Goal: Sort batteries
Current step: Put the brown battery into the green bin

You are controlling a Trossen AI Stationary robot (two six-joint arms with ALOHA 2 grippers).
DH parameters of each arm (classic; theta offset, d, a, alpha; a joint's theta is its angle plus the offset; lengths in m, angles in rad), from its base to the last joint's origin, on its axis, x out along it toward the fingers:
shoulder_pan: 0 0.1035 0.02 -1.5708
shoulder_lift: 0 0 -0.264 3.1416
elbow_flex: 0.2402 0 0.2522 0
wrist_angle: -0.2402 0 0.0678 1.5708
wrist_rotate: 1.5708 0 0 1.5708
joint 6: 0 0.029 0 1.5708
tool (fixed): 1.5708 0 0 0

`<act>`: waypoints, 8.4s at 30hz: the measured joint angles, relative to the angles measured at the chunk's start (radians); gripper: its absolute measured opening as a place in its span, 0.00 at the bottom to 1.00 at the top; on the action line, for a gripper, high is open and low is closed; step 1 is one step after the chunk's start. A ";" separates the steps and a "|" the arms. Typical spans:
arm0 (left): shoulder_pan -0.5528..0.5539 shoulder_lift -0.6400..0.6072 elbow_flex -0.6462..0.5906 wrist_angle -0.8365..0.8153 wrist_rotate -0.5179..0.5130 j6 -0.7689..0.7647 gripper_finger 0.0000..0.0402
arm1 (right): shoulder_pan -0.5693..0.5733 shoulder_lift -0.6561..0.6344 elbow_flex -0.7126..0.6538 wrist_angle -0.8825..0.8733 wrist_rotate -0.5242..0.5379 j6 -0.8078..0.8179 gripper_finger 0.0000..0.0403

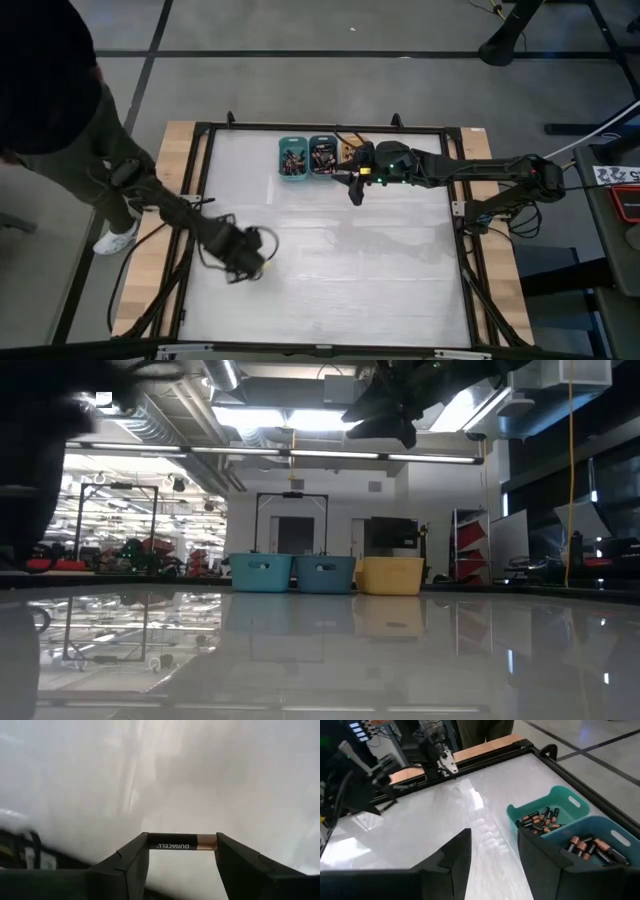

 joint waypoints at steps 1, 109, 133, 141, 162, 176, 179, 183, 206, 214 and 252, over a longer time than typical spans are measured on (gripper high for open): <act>0.029 -0.007 0.016 0.017 -0.038 0.000 0.47 | 0.000 0.000 0.000 0.000 -0.006 -0.005 0.40; -0.393 0.288 -0.023 0.387 0.661 -0.106 0.73 | 0.153 -0.009 0.000 0.044 0.202 0.185 0.40; -0.449 0.457 -0.017 0.359 0.803 0.044 0.73 | 0.150 -0.010 0.000 0.038 0.204 0.179 0.40; -0.447 0.487 -0.017 0.360 0.802 0.031 0.73 | 0.151 -0.010 0.000 0.021 0.193 0.178 0.40; -0.456 0.489 -0.021 0.371 0.762 -0.077 0.53 | 0.151 -0.010 0.000 0.021 0.185 0.162 0.40; -0.482 0.476 -0.018 0.360 0.732 -0.054 0.52 | 0.151 -0.010 0.000 0.021 0.185 0.179 0.40; -0.465 0.440 -0.013 0.346 0.664 -0.023 0.48 | 0.151 -0.010 0.000 0.021 0.185 0.179 0.40; -0.420 0.362 -0.015 0.312 0.546 -0.008 0.43 | 0.151 -0.010 0.000 0.022 0.194 0.177 0.40; -0.318 0.020 -0.007 0.704 0.379 -0.255 0.35 | 0.151 -0.010 0.000 -0.025 0.170 0.141 0.40; -0.431 0.184 -0.008 0.758 0.385 -0.433 0.11 | 0.150 -0.010 0.000 -0.014 0.195 0.100 0.40; -0.401 0.326 -0.064 0.598 0.509 -0.459 0.00 | 0.150 -0.010 0.000 -0.006 0.151 0.129 0.40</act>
